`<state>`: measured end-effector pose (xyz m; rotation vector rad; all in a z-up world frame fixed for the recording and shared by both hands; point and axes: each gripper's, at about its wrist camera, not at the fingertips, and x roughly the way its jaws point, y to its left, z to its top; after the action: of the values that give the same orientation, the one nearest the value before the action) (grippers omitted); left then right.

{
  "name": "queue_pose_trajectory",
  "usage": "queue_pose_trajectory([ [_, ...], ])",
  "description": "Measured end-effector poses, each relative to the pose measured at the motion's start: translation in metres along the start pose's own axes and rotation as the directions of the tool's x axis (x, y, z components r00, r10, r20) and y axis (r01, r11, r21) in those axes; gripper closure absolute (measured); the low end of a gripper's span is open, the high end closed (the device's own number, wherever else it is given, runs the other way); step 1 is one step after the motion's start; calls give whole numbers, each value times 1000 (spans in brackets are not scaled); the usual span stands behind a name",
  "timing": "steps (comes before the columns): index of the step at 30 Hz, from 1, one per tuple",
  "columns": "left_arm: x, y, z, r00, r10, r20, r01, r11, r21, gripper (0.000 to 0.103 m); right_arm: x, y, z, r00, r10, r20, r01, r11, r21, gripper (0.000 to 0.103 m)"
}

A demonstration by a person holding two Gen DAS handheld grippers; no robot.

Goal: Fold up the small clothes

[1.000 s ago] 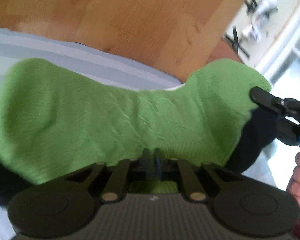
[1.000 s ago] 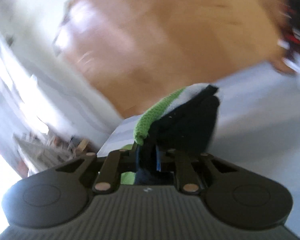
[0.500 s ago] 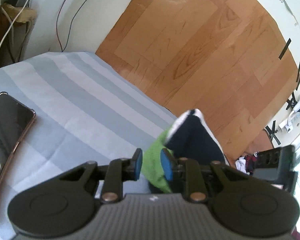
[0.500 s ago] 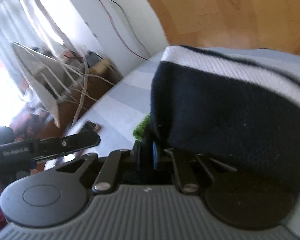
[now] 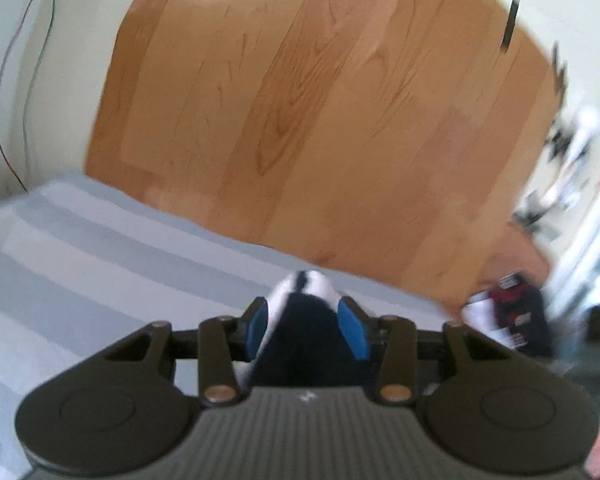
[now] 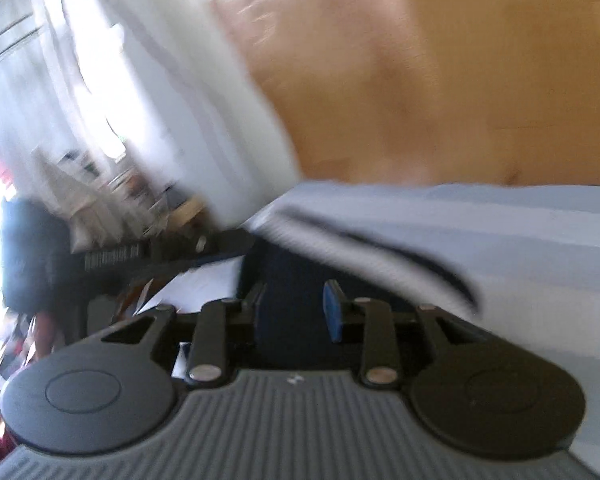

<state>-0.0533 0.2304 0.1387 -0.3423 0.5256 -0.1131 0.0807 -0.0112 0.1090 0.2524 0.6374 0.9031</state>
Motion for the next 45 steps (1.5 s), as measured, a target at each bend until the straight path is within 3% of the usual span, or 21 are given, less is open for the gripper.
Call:
queue_pose_trajectory([
  [2, 12, -6, -3, 996, 85, -11, -85, 995, 51, 61, 14, -10, 1, 999, -51, -16, 51, 999, 12, 69],
  [5, 27, -5, -14, 988, 143, -49, -140, 988, 72, 61, 45, -26, -9, 991, -85, -103, 90, 995, 46, 71],
  [10, 33, -12, -30, 974, 225, 2, -223, 961, 165, 54, 61, -13, -17, 991, -123, -55, 120, 992, -49, 71],
  [13, 34, -14, -33, 971, 240, 19, -240, 954, 181, 50, 64, -14, -19, 990, -139, -26, 136, 987, -91, 71],
  [22, 38, -8, -36, 970, 240, 49, -245, 956, 161, 42, 73, -16, -27, 986, -162, 37, 164, 984, -67, 70],
  [37, 36, -6, -40, 969, 233, 77, -243, 956, 162, 40, 75, -5, -42, 965, -213, 155, 230, 968, -97, 69],
  [45, 36, -5, -42, 958, 267, 100, -280, 948, 151, 25, 74, -4, -45, 961, -216, 173, 236, 966, -106, 68],
])
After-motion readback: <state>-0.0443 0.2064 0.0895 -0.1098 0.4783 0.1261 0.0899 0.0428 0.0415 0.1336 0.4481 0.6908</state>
